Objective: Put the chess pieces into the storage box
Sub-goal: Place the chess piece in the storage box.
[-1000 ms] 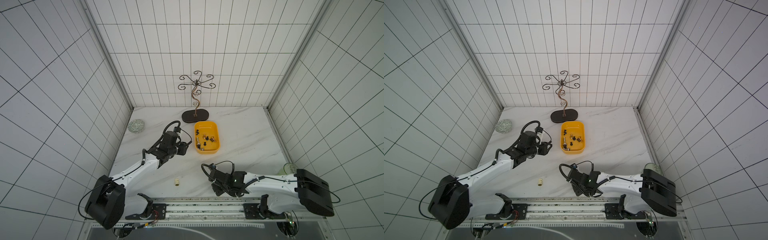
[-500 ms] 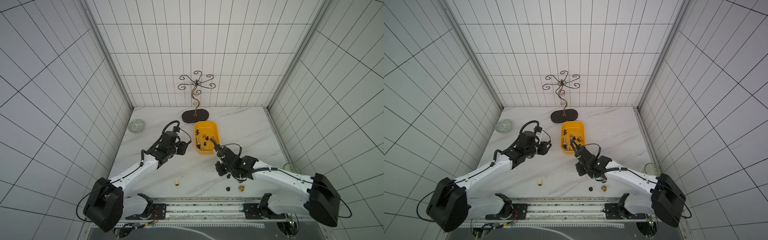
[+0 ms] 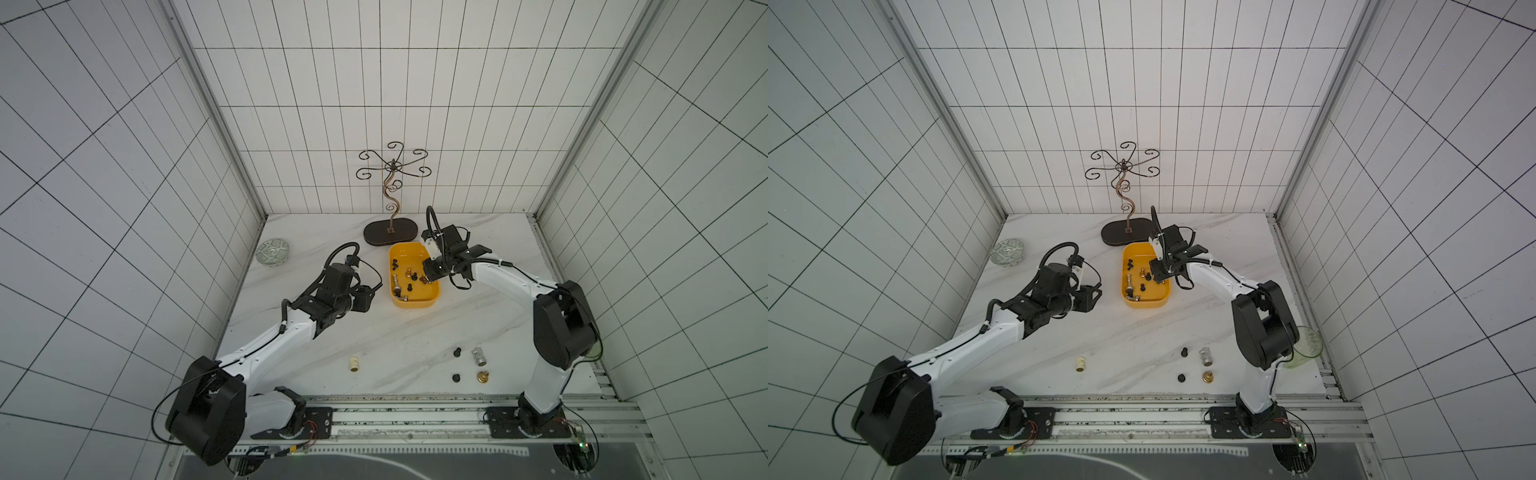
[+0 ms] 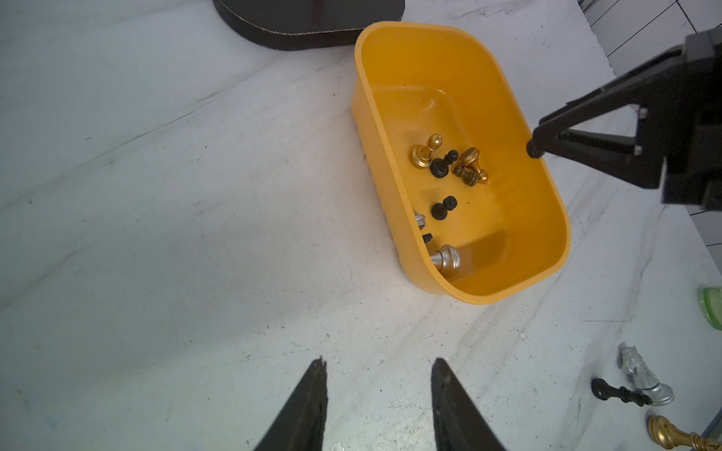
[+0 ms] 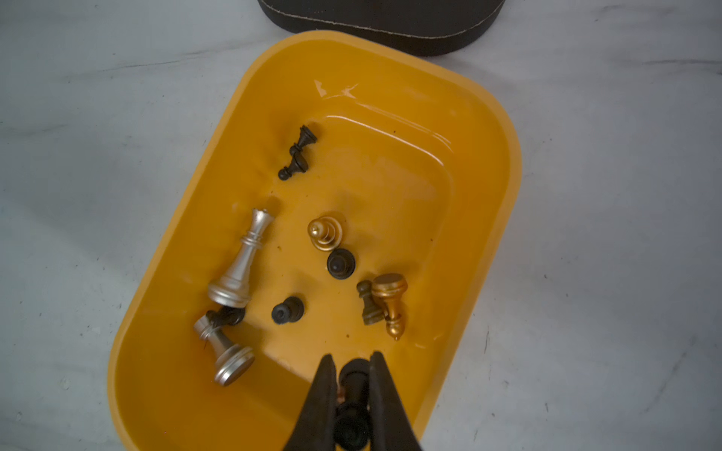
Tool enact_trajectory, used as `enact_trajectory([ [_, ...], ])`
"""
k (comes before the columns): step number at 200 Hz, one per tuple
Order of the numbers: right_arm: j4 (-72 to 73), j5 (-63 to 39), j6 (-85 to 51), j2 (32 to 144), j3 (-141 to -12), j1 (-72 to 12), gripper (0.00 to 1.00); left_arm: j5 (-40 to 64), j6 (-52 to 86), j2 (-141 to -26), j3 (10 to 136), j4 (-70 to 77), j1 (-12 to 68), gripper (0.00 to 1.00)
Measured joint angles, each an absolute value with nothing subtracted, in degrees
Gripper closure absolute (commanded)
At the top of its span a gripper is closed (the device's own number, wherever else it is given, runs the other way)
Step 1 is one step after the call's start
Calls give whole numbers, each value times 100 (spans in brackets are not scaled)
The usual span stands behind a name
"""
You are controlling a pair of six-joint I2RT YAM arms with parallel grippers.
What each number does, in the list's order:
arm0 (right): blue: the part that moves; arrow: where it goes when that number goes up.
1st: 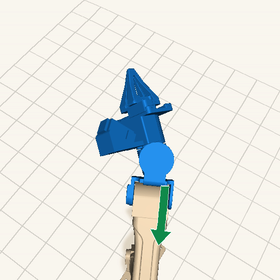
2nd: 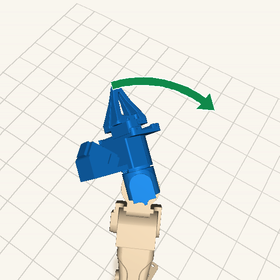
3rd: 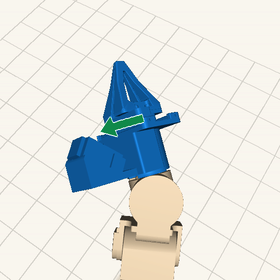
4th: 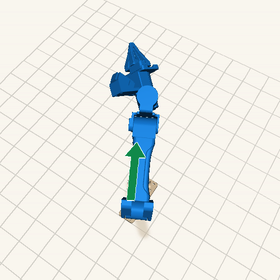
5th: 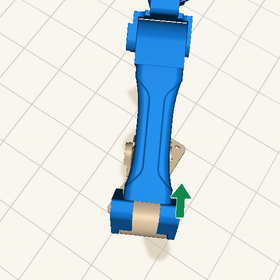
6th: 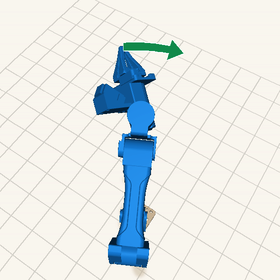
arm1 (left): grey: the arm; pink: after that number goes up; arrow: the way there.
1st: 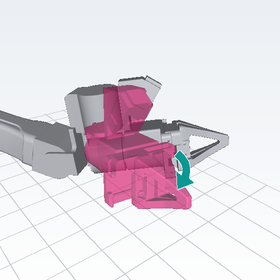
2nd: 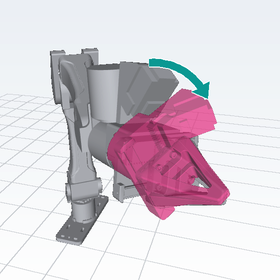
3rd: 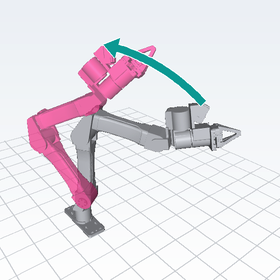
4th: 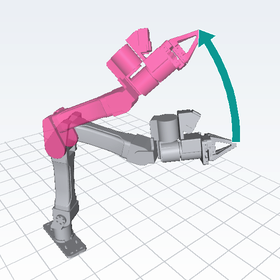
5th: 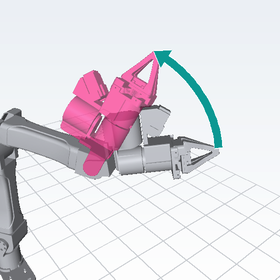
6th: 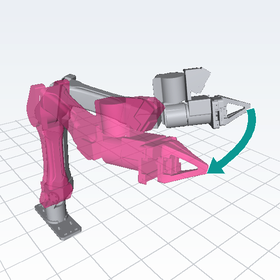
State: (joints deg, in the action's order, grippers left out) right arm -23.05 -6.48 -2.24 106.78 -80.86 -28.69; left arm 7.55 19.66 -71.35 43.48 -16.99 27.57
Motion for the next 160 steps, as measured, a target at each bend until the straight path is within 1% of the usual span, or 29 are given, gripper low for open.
enact_trajectory([
  [44, -2462, -740, -1, 11590, -8952, -2770, 86, 915, 2058, -7161, 4348, -1664, 2757, 57],
  [83, -2633, -814, 86, 12075, -9325, -2749, 74, 976, 2106, -7168, 4346, -1647, 2757, 57],
  [110, -2698, -908, 84, 12175, -9467, -2698, 68, 996, 2126, -7168, 4296, -1608, 2757, 57],
  [160, -2727, -985, 71, 12178, -9802, -2663, 65, 1013, 2167, -7168, 4198, -1603, 2757, 57],
])
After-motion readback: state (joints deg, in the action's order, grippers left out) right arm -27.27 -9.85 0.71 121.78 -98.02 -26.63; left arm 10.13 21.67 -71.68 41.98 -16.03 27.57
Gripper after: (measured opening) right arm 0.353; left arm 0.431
